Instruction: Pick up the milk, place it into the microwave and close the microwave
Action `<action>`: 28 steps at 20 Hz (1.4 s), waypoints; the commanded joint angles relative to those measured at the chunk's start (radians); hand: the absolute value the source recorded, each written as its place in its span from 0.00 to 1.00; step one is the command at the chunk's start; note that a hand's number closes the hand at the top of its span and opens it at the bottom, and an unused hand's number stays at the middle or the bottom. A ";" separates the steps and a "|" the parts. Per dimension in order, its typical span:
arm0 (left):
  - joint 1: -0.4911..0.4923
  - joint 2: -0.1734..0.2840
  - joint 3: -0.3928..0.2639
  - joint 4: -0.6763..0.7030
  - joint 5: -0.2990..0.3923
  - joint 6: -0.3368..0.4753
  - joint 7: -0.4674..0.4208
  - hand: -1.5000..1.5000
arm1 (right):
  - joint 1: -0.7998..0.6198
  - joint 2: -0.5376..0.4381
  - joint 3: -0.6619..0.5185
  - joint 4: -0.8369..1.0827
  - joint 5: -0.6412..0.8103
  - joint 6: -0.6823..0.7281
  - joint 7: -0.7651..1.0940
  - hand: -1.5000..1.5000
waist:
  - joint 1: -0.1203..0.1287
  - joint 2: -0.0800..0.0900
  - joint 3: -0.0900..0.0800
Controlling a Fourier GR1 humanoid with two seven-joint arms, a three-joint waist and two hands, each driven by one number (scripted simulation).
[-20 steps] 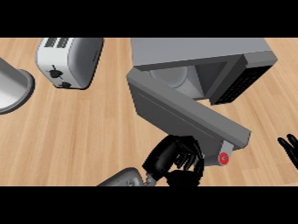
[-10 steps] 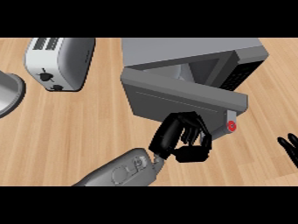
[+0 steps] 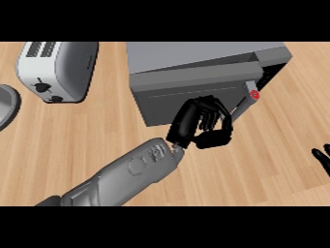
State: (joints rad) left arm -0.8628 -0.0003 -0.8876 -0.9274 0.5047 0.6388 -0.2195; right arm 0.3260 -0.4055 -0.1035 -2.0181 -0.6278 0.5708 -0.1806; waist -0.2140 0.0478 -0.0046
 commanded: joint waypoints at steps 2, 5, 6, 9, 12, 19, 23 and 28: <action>-0.075 0.000 0.055 0.080 0.086 -0.003 -0.046 1.00 | -0.029 -0.020 -0.005 -0.025 -0.036 -0.032 0.046 0.00 | -0.002 0.009 0.000; -0.107 0.000 0.088 0.118 0.133 -0.014 -0.064 1.00 | -0.011 -0.026 -0.010 -0.043 -0.049 -0.034 0.056 0.00 | -0.022 0.009 0.000; -0.115 0.000 0.093 0.125 0.142 -0.019 -0.074 1.00 | -0.024 -0.029 -0.015 -0.040 -0.058 -0.038 0.058 0.00 | -0.023 0.014 0.000; -0.117 0.000 0.103 0.140 0.181 -0.032 -0.093 1.00 | -0.027 -0.037 -0.020 -0.038 -0.068 -0.035 0.063 0.00 | -0.028 0.018 0.002; -0.101 0.000 0.101 0.149 0.214 -0.041 -0.123 1.00 | -0.033 -0.053 -0.049 -0.040 -0.097 -0.040 0.068 0.00 | -0.033 0.018 0.001; -0.106 0.000 0.125 0.160 0.303 -0.042 -0.124 1.00 | -0.058 -0.060 -0.051 -0.030 -0.138 -0.039 0.077 0.00 | -0.036 0.028 0.004; -0.098 0.000 0.128 0.183 0.311 -0.017 -0.162 1.00 | -0.064 -0.073 -0.057 -0.050 -0.151 -0.039 0.086 0.00 | -0.036 0.030 0.003; -0.112 0.000 0.129 0.171 0.330 0.019 -0.219 1.00 | -0.065 -0.081 -0.036 -0.061 -0.176 -0.013 0.093 0.00 | -0.042 0.030 0.004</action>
State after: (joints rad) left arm -0.8982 -0.0010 -0.8503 -0.8741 0.8096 0.6353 -0.4250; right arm 0.2631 -0.4821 -0.1494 -2.0720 -0.7880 0.5460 -0.0924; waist -0.2497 0.0618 -0.0002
